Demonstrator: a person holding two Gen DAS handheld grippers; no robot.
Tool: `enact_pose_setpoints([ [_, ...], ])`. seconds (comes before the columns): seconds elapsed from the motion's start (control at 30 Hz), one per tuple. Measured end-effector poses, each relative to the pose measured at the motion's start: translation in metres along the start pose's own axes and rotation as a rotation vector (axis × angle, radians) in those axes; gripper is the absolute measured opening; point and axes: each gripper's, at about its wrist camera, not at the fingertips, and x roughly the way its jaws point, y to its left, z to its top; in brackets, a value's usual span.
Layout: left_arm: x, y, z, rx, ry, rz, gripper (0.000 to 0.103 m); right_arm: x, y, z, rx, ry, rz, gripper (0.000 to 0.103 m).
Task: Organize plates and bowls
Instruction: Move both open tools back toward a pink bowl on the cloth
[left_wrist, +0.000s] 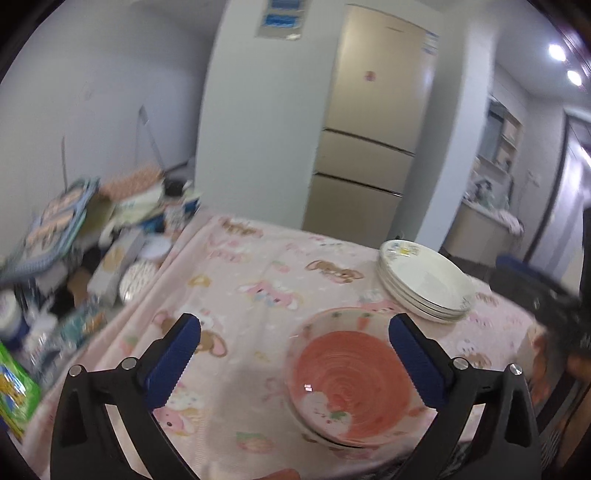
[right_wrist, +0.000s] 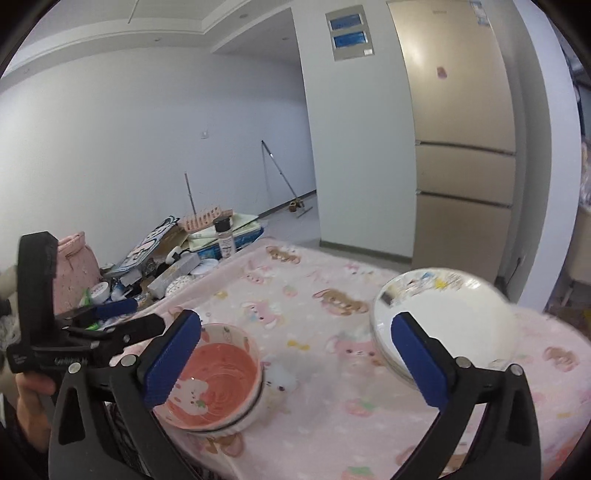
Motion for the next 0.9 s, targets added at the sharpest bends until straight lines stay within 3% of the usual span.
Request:
enact_pose_setpoints([
  [0.13, -0.025, -0.041, 0.009, 0.104, -0.064, -0.017, 0.103, -0.033, -0.005, 0.009, -0.033, -0.026, -0.041, 0.103],
  [0.3, -0.051, -0.085, 0.023, 0.162, -0.096, -0.121, 0.103, -0.082, -0.014, 0.014, -0.065, -0.057, -0.082, 0.103],
  [0.6, -0.060, -0.160, 0.024, 0.247, -0.083, -0.262, 0.103, -0.171, -0.038, 0.008, -0.067, -0.086, -0.175, 0.103],
  [0.77, -0.055, -0.190, 0.020, 0.264, -0.043, -0.333, 0.103, -0.202, -0.064, -0.005, -0.039, -0.087, -0.254, 0.103],
  [0.9, -0.044, -0.212, 0.018, 0.276, 0.001, -0.372, 0.103, -0.216, -0.092, -0.024, 0.032, -0.066, -0.252, 0.103],
])
